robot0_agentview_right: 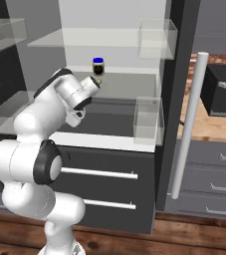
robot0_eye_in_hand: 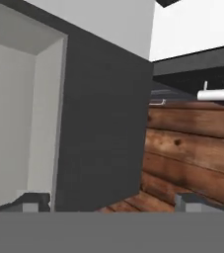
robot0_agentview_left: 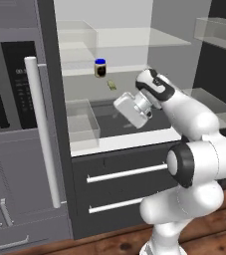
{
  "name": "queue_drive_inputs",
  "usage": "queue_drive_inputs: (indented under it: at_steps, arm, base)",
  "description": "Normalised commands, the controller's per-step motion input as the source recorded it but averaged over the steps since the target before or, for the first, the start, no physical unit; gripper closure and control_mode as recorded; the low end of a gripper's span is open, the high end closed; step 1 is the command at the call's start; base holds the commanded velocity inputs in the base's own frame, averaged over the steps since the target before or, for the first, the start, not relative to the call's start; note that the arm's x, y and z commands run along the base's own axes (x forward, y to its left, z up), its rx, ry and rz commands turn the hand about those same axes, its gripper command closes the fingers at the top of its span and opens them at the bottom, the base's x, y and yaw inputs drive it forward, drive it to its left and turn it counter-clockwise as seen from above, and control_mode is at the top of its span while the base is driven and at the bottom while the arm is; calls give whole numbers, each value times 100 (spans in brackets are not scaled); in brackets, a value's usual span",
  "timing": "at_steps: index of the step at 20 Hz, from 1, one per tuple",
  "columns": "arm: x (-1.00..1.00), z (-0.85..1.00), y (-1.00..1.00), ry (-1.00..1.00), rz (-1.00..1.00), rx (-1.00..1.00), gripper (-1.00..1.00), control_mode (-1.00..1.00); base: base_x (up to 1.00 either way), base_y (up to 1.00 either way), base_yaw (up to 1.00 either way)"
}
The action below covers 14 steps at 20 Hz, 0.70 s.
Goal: Retrieve the butter from the fridge and place it on a plate on the dining table. Then retrieve the butter knife by the fridge and place it near the plate.
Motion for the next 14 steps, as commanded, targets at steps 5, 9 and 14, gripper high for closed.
queue_drive_inputs:
  at_steps: [5,9,14]
  arm:
    - [-12,-4,-78,0,0,-57,-100,-100]
    - [-72,-26,-71,-2,-3,-52,-100,-100]
    - [-99,-13,-34,-17,-2,-39,-100,-100]
  base:
    - [0,0,0]
    - [0,0,0]
    - [0,0,0]
